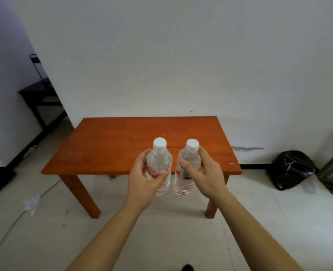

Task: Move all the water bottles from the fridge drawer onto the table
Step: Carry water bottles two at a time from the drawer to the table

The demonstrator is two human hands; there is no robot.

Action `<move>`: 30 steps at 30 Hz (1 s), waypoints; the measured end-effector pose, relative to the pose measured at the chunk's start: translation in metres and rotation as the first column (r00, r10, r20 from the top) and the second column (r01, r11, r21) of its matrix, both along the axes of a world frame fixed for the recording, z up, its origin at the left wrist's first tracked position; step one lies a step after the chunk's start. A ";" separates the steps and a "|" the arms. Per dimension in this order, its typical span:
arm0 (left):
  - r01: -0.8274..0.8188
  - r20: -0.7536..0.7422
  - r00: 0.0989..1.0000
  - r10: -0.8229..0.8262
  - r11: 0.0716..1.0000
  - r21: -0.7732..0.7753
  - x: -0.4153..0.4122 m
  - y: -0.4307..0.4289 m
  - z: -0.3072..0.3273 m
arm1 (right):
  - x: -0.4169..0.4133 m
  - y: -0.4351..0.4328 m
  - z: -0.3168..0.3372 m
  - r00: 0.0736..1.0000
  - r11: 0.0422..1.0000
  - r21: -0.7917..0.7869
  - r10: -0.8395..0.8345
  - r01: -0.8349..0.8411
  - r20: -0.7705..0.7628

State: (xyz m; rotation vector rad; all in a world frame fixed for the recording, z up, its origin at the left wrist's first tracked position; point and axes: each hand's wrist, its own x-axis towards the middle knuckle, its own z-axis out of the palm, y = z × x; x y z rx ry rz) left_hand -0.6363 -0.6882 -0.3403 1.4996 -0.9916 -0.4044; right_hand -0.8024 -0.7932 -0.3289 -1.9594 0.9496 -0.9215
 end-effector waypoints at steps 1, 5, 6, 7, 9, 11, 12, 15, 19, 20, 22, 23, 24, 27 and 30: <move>-0.012 -0.006 1.000 0.012 1.000 0.008 0.013 -0.010 -0.003 | 0.016 -0.012 -0.004 1.000 1.000 -0.002 0.023 -0.023 -0.007; -0.057 -0.007 0.998 0.057 0.997 0.043 0.067 -0.061 -0.014 | 0.081 -0.073 -0.023 0.996 0.996 0.001 0.091 -0.091 -0.017; -0.074 0.003 0.997 0.074 0.996 0.058 0.081 -0.076 -0.016 | 0.097 -0.090 -0.027 0.995 0.995 -0.001 0.099 -0.099 -0.018; -0.099 0.011 0.995 0.098 0.992 0.074 0.098 -0.095 -0.016 | 0.116 -0.113 -0.030 0.994 0.994 0.000 0.111 -0.111 -0.021; -0.134 0.023 0.991 0.133 0.986 0.098 0.130 -0.136 -0.012 | 0.152 -0.157 -0.033 0.991 0.992 -0.004 0.127 -0.127 -0.030; -0.155 0.046 0.988 0.150 0.979 0.136 0.160 -0.174 -0.005 | 0.183 -0.201 -0.031 0.991 0.991 -0.015 0.130 -0.131 -0.040; -0.165 0.057 0.986 0.158 0.976 0.144 0.174 -0.192 -0.002 | 0.198 -0.223 -0.029 0.990 0.991 -0.018 0.135 -0.136 -0.040; -0.212 0.090 0.976 0.200 0.964 0.158 0.215 -0.236 0.002 | 0.239 -0.281 -0.027 0.990 0.990 -0.025 0.138 -0.138 -0.019; -0.287 0.167 0.952 0.257 0.938 0.194 0.261 -0.281 -0.001 | 0.281 -0.331 -0.027 0.989 0.989 -0.036 0.144 -0.146 -0.043; -0.298 0.177 0.948 0.264 0.933 0.203 0.272 -0.293 -0.001 | 0.291 -0.343 -0.029 0.987 0.988 -0.038 0.149 -0.151 -0.055; -0.306 0.178 0.946 0.271 0.928 0.213 0.296 -0.316 -0.005 | 0.309 -0.365 -0.033 0.985 0.986 -0.042 0.158 -0.161 -0.073; -0.311 0.176 0.945 0.276 0.924 0.224 0.308 -0.326 -0.009 | 0.317 -0.375 -0.037 0.985 0.986 -0.041 0.157 -0.160 -0.078; -0.319 0.172 0.944 0.283 0.918 0.236 0.321 -0.337 -0.013 | 0.325 -0.384 -0.040 0.985 0.987 -0.035 0.151 -0.154 -0.080; -0.313 0.158 0.947 0.279 0.911 0.268 0.358 -0.372 -0.026 | 0.350 -0.411 -0.052 0.988 0.991 0.012 0.133 -0.133 -0.080; -0.261 0.130 0.964 0.232 0.917 0.301 0.397 -0.407 -0.043 | 0.380 -0.441 -0.066 0.990 0.990 0.069 0.129 -0.125 -0.061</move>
